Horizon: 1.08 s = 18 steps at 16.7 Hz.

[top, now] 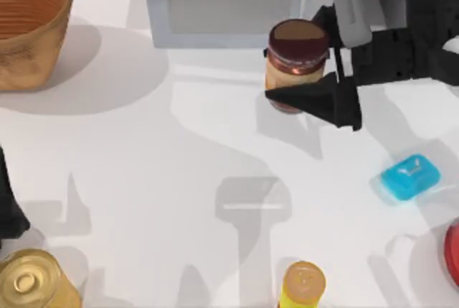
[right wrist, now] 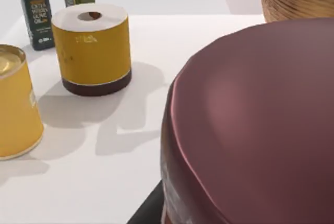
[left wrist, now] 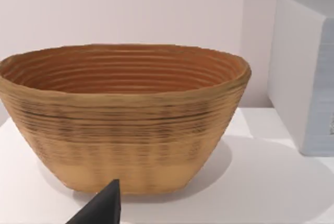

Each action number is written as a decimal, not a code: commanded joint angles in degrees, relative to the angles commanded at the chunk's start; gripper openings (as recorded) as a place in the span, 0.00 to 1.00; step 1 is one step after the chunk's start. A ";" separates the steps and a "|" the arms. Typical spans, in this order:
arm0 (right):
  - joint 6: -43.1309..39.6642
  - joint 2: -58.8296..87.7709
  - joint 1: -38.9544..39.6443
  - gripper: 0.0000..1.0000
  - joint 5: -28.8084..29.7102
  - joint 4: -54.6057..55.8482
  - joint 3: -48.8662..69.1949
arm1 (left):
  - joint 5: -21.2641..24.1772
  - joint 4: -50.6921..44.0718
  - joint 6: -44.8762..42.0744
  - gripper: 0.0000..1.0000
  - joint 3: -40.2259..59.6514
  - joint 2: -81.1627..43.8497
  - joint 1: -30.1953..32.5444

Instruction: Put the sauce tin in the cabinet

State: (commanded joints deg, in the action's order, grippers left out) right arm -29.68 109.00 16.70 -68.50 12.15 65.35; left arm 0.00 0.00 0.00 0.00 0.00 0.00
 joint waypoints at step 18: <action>17.72 -46.35 -10.16 0.00 32.90 -7.29 -29.39 | 0.00 0.00 0.00 1.00 0.00 0.00 0.00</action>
State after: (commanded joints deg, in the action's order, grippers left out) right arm -11.95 62.64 6.54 -35.60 4.86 35.95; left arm 0.00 0.00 0.00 0.00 0.00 0.00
